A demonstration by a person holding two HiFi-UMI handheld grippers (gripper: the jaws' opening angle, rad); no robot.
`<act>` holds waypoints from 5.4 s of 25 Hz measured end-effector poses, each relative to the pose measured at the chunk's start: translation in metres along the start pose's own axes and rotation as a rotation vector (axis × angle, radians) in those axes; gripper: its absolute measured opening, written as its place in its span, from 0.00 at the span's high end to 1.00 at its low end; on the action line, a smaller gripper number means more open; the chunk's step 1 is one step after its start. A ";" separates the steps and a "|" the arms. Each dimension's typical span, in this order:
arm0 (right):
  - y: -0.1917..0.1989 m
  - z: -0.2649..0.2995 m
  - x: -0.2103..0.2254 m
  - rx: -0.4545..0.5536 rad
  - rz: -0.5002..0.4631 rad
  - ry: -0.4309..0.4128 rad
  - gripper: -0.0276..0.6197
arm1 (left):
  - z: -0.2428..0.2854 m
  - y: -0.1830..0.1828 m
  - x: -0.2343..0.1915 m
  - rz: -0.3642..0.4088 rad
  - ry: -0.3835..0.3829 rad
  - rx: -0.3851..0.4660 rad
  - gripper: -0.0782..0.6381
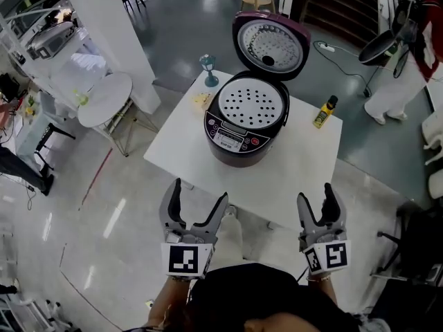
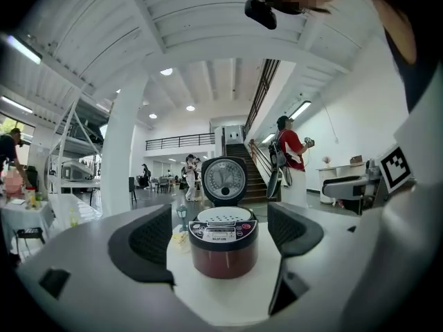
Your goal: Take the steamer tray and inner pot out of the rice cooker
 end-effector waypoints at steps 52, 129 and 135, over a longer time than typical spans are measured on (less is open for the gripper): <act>0.041 0.357 0.088 -0.732 -0.248 0.135 0.50 | 0.396 0.055 -0.108 0.587 0.432 -0.638 0.31; -0.049 0.121 0.163 -0.219 -0.089 0.234 0.89 | 0.258 -0.036 0.082 0.200 0.518 -0.455 0.77; -0.013 0.082 0.202 -0.297 -0.006 0.269 0.89 | 0.245 -0.005 0.142 0.296 0.475 -0.502 0.75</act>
Point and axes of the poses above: the fingertips, and each gripper's own axes: z forward along the fingers, x to its right, y out of its underside, the point moved 7 cm from there along -z, backward along the fingers, and after that the axes turned 3 degrees about -x, right-handed, at the moved point
